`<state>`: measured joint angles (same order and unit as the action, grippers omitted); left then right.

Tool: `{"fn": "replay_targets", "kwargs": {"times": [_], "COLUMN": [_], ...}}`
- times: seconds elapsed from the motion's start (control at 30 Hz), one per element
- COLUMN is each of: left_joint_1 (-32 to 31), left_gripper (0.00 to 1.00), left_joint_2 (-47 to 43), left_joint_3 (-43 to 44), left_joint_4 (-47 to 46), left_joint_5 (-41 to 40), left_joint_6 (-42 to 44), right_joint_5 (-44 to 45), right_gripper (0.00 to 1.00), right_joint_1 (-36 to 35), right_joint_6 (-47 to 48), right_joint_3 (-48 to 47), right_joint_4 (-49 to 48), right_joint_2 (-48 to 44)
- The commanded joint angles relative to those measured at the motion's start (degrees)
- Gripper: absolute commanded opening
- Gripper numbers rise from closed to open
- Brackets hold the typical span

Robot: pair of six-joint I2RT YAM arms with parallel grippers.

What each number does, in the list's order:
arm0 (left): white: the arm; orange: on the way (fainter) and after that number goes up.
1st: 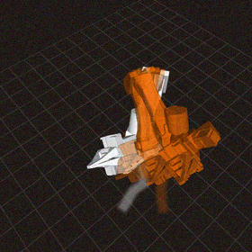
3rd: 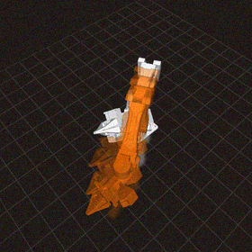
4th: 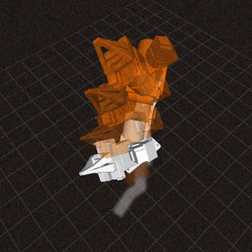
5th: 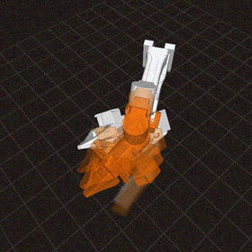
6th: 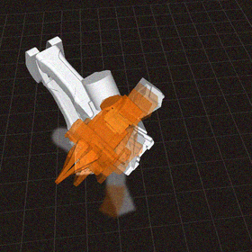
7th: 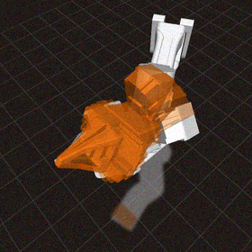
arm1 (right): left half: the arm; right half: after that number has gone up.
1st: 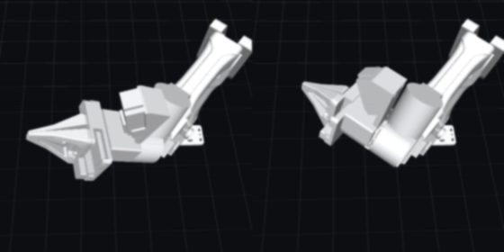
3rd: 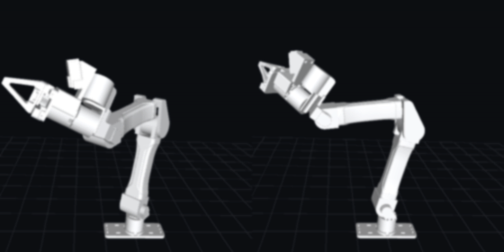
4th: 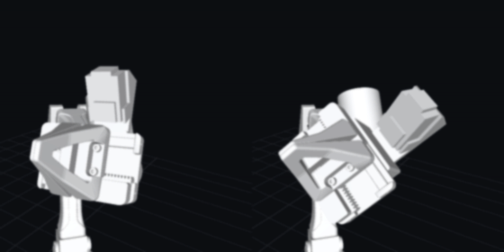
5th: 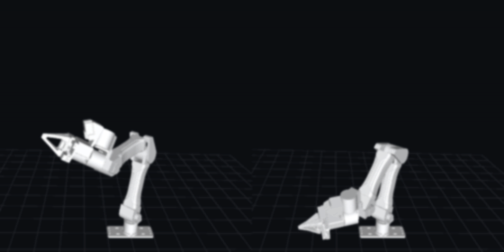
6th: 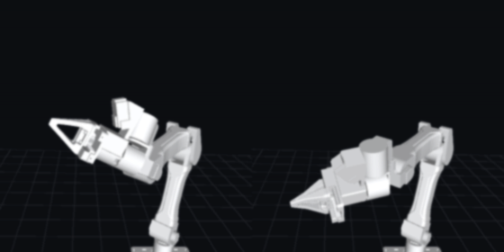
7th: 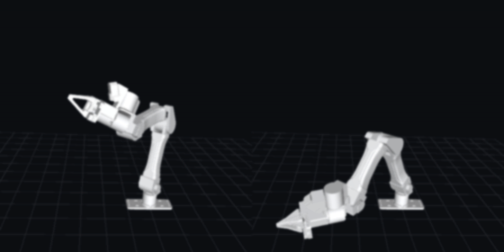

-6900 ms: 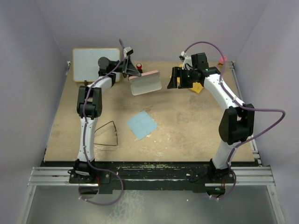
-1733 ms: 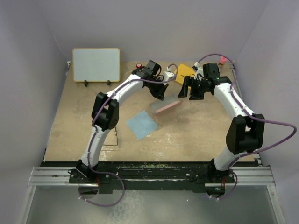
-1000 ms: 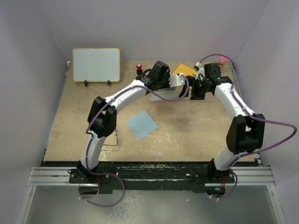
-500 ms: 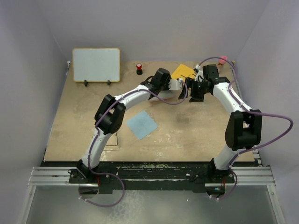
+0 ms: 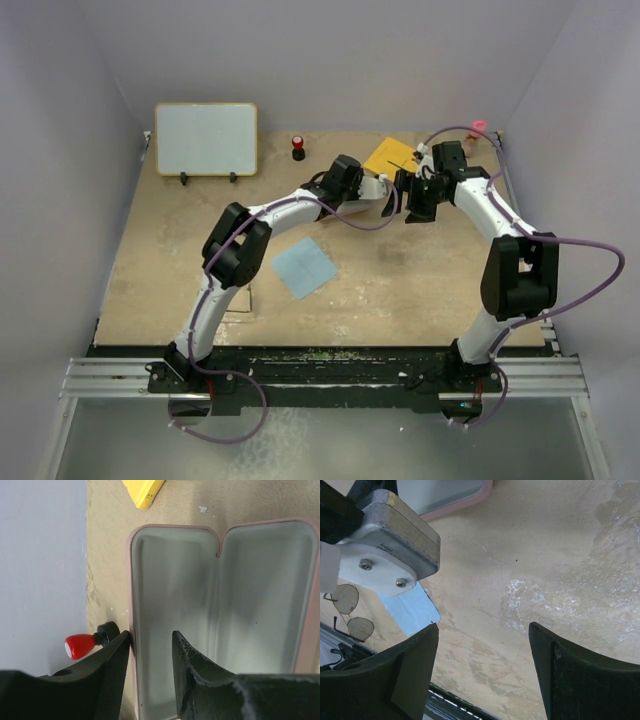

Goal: Organize the sunglasses
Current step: Place the sunglasses case at the center of the board.

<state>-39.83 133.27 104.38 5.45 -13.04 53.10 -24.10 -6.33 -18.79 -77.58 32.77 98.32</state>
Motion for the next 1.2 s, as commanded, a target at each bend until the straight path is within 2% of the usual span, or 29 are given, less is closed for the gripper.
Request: {"fn": "replay_targets", "kwargs": {"times": [0.0,0.27,0.57,0.63,0.73,0.83,0.87,0.97,1.07,1.17], "left_joint_1": [-0.9,-1.1,-1.1,-0.7,1.7,7.2,9.6,15.6,18.7,20.4], "left_gripper": [0.43,0.43,0.43,0.43,0.44,0.45,0.44,0.44,0.46,0.56], "left_joint_2": [-4.8,-8.8,-16.9,-19.1,-22.0,-24.2,-24.8,-27.1,-29.8,-32.9], "left_joint_3": [-0.2,1.2,7.1,7.5,8.9,10.0,9.7,6.0,1.3,-2.5], "left_joint_4": [1.4,5.4,20.6,23.0,27.5,33.0,34.6,37.0,38.3,39.6], "left_joint_5": [0.3,1.5,7.3,7.3,9.5,14.6,16.5,19.9,20.3,22.1], "left_joint_6": [-1.9,-8.0,-22.7,-25.0,-30.6,-38.6,-41.3,-46.3,-47.4,-47.2], "right_joint_5": [-1.8,-1.0,-3.8,-4.6,-5.5,-5.1,-4.7,-6.7,-5.5,-3.1], "right_gripper": [0.78,0.77,0.72,0.63,0.28,0.05,0.0,0.0,0.0,0.01], "right_joint_1": [-0.4,-0.4,-0.4,-0.4,-0.4,-0.4,-0.4,-1.1,-4.9,-12.5], "right_joint_6": [1.3,-0.1,-2.2,-3.4,-5.2,-6.3,-7.0,-8.4,-8.9,-8.8], "right_joint_3": [0.3,0.9,-4.1,-6.0,-7.4,-6.7,-6.7,-6.7,-7.4,-7.7], "right_joint_4": [0.4,1.3,-0.3,-1.0,-2.6,-3.8,-4.0,-5.4,-4.9,-3.0], "right_joint_2": [-0.1,2.2,4.4,5.4,6.2,6.3,6.6,7.9,7.8,7.6]}}
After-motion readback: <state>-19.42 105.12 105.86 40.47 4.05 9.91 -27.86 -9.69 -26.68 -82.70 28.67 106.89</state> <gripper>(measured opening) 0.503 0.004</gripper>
